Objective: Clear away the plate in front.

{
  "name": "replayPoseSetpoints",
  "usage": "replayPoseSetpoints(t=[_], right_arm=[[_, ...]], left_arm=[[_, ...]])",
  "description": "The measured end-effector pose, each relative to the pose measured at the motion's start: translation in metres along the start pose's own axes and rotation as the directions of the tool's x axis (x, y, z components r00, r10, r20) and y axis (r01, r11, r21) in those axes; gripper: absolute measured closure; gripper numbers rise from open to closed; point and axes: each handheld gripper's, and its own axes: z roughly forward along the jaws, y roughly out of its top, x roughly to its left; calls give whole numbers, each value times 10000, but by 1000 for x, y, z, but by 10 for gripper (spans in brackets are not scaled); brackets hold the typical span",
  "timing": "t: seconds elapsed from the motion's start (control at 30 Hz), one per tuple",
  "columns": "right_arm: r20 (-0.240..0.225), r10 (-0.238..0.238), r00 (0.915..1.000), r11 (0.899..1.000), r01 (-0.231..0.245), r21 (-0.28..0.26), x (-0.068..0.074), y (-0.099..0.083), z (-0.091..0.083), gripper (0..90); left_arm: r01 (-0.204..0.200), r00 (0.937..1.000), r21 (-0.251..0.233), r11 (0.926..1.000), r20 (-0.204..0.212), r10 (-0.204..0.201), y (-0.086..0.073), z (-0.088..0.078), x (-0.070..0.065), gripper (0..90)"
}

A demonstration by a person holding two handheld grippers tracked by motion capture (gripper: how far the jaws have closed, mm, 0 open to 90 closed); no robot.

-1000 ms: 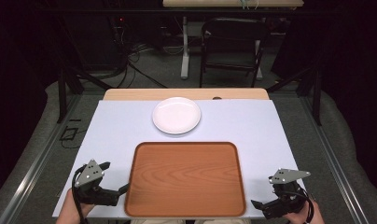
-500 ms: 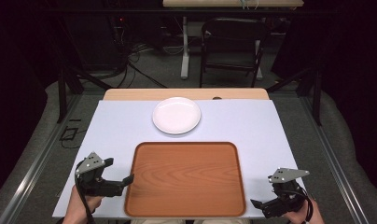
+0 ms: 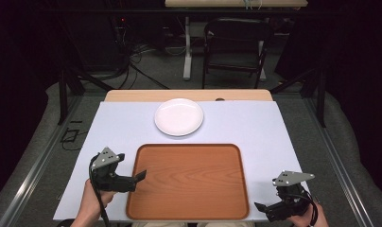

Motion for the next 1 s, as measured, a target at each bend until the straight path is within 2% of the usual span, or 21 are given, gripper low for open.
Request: replayPoseSetpoints(t=[0.33,0.47,0.57,0.77,0.87,0.97,1.0], right_arm=[[-12,-31,10000,10000,31,26,0,0,0,0],[-21,-29,10000,10000,29,29,0,0,0,0],[-23,-34,10000,10000,34,32,0,0,0,0],[-27,-40,10000,10000,40,44,0,0,0,0],[-22,-46,10000,10000,46,32,0,0,0,0],[-37,-48,10000,10000,48,38,0,0,0,0],[-42,-51,10000,10000,51,37,0,0,0,0]], left_arm=[[288,9996,-42,9996,-28,-288,11,11,0,0],[221,9997,37,9997,-54,-221,16,17,-2,2],[512,9986,39,9987,123,-513,19,23,0,1],[1159,9930,-73,9932,241,-1157,27,37,4,0],[1418,9890,-92,9899,450,-1412,31,45,6,0],[1786,9816,-88,9839,707,-1776,35,52,9,1],[1992,9768,-208,9797,839,-1968,36,55,9,0]])
